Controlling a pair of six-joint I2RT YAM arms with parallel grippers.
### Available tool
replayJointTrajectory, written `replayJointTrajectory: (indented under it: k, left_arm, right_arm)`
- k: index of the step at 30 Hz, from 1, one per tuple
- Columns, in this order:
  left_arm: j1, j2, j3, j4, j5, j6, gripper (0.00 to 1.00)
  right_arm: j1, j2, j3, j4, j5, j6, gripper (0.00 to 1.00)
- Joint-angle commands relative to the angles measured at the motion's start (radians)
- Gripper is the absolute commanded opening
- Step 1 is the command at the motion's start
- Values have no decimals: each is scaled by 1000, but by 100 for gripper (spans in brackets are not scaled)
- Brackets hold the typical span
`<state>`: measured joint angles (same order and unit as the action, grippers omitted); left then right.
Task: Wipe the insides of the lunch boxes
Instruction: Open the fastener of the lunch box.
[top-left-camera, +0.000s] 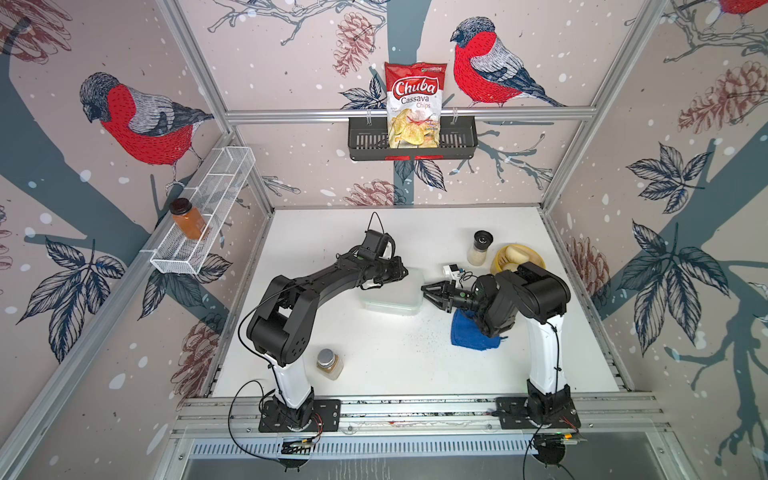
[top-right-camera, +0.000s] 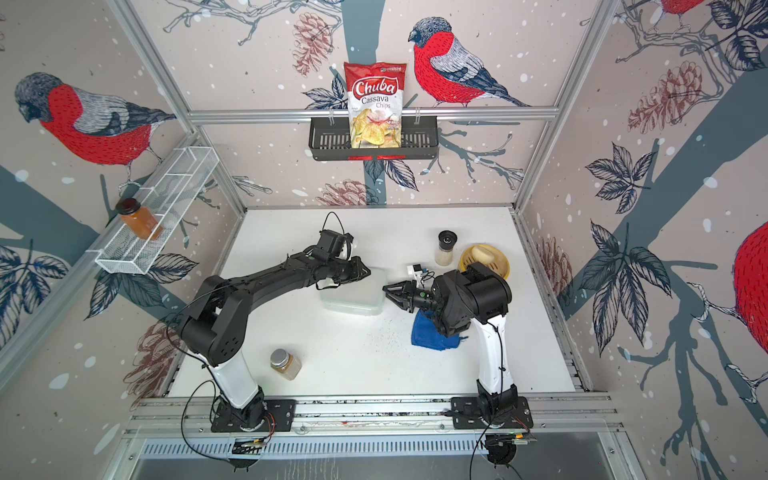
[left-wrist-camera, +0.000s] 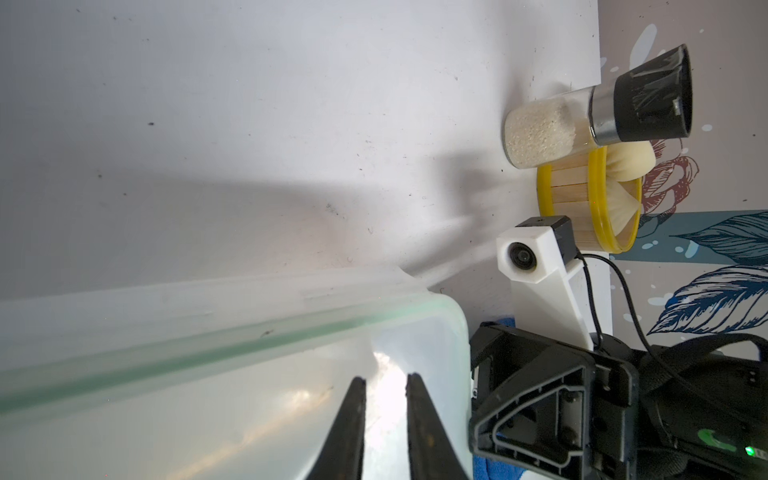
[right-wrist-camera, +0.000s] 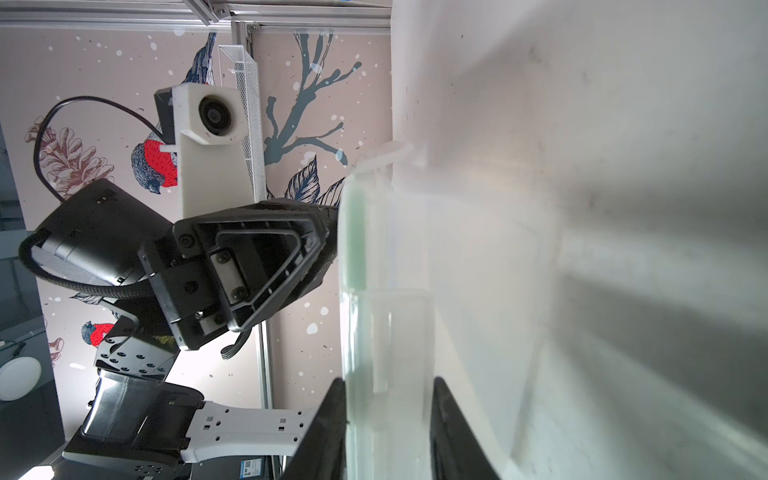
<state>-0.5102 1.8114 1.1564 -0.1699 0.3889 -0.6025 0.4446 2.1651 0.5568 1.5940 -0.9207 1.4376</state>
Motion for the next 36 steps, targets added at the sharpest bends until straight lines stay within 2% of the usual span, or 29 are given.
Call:
replayJointTrajectory:
  k: [1, 10, 19, 21, 24, 27, 29, 33, 34, 36]
  left_arm:
    - [0, 35, -31, -272, -101, 3, 21]
    - [-1, 40, -62, -266, -110, 0, 18]
    - [0, 37, -54, -270, -116, 3, 18]
    - [0, 32, -38, -279, -114, 6, 17]
    - [-1, 12, 17, -311, -118, 15, 17]
    - [0, -15, 112, -362, -133, 29, 18]
    - [0, -34, 195, -397, -146, 40, 20]
    - [0, -63, 333, -436, -157, 50, 23]
    - [-1, -71, 356, -440, -157, 50, 23]
    - [0, -97, 370, -438, -155, 51, 24]
  right_arm:
    - [1, -13, -14, 272, -19, -5, 8]
    - [-11, -21, -40, 244, -22, -18, 4]
    - [-12, -114, -67, 10, -12, -168, 6]
    - [-10, -169, -75, -112, 2, -246, 6]
    - [1, -287, -56, -452, 58, -449, 5]
    - [46, -425, 26, -924, 212, -724, 4]
    - [85, -496, 74, -1118, 316, -824, 4]
    - [108, -565, 105, -1221, 361, -851, 9]
    - [113, -573, 111, -1246, 371, -854, 13]
    - [121, -579, 115, -1262, 368, -851, 26]
